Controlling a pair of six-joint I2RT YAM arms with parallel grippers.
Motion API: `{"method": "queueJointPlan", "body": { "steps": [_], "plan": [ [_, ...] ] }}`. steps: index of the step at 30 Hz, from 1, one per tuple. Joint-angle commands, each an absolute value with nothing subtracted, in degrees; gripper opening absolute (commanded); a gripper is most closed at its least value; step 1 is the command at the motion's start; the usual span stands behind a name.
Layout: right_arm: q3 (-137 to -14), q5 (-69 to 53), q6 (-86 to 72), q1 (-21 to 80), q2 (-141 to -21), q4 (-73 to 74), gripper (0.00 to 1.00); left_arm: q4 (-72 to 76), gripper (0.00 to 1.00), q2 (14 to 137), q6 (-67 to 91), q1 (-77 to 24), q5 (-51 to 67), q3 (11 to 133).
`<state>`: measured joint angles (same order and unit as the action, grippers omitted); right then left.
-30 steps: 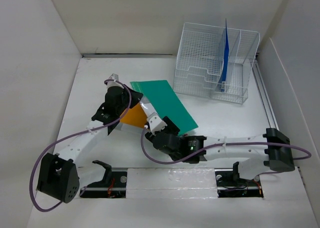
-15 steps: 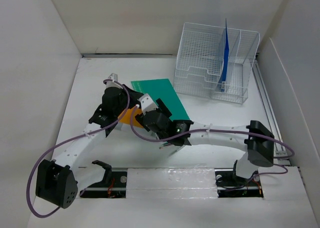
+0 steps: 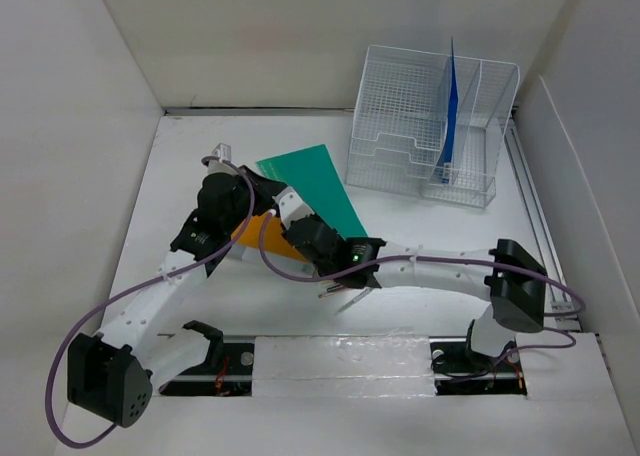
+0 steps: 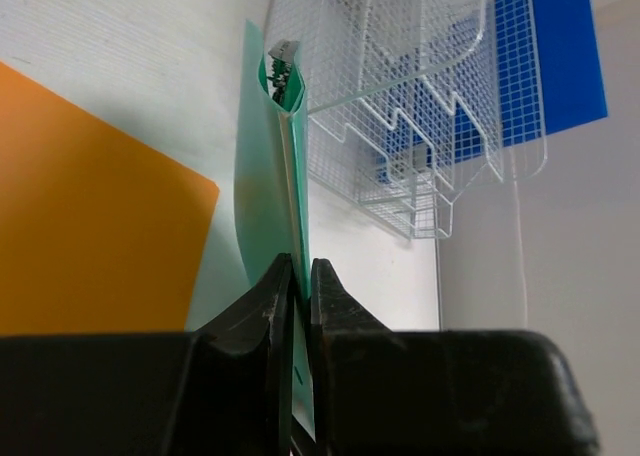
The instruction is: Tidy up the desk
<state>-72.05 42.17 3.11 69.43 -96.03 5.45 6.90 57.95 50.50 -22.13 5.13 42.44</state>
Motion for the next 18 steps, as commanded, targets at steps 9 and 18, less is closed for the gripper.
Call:
{"method": "queueJointPlan", "body": {
  "steps": [9,18],
  "plan": [
    [-67.8,49.9,7.3,66.0,-81.0,0.6,0.00,6.1,0.64,50.1,45.6,-22.4,3.8,55.3],
    [-67.0,47.1,8.9,62.1,-63.6,-6.4,0.00,1.1,0.83,42.7,40.1,-22.4,-1.4,56.9]
  ]
}}
